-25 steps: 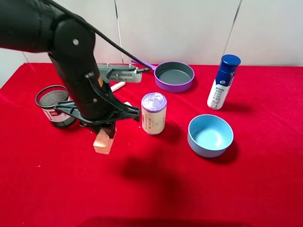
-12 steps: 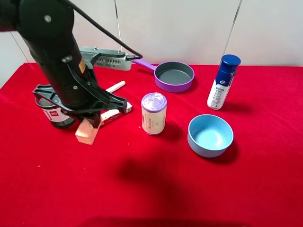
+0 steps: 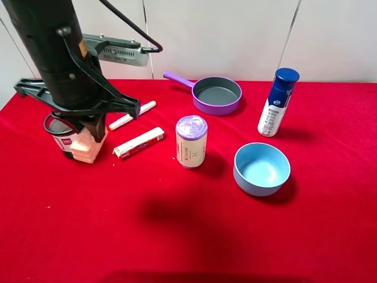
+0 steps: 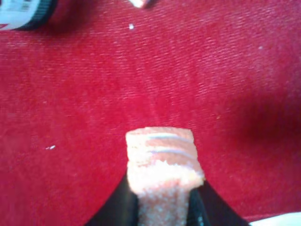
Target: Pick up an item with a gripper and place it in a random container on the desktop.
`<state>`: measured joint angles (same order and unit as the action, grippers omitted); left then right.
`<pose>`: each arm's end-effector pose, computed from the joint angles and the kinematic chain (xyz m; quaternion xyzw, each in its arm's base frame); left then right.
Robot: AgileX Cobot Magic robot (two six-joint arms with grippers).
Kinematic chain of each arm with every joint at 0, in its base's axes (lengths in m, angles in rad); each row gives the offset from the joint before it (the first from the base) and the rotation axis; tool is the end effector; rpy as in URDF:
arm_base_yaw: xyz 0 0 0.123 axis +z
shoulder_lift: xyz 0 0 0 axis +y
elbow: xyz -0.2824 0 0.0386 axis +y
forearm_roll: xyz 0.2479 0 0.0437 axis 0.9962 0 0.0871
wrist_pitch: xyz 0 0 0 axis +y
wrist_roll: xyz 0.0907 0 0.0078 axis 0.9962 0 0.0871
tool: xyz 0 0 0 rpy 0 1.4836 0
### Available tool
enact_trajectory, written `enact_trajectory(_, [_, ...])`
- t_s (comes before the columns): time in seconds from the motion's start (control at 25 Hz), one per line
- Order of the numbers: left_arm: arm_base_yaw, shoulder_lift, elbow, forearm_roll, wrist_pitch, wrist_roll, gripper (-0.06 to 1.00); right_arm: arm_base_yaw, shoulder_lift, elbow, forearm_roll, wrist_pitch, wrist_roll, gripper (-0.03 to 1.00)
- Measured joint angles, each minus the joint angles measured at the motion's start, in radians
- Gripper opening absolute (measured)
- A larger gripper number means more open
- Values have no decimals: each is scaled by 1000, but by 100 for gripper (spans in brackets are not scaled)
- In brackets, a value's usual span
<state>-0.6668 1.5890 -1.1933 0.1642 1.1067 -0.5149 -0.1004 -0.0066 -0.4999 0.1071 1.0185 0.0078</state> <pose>0.2468 -0.1773 0.2605 0.1062 0.9884 0.0199 0.1066 -0.0036 0.0087 0.2809 0.0443 0.8379 0.0284 0.5433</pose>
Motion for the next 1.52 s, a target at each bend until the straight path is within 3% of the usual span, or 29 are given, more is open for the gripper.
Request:
enact_trajectory(0.44, [30, 0, -62, 42, 59, 68, 18, 0, 0, 0, 0, 0, 0, 69])
enact_trajectory(1.12, [225, 0, -66, 31, 58, 225, 18, 0, 0, 0, 0, 0, 0, 69])
enact_trajectory(1.52, [338, 2, -66, 42, -51, 276, 17, 0, 0, 0, 0, 0, 0, 69])
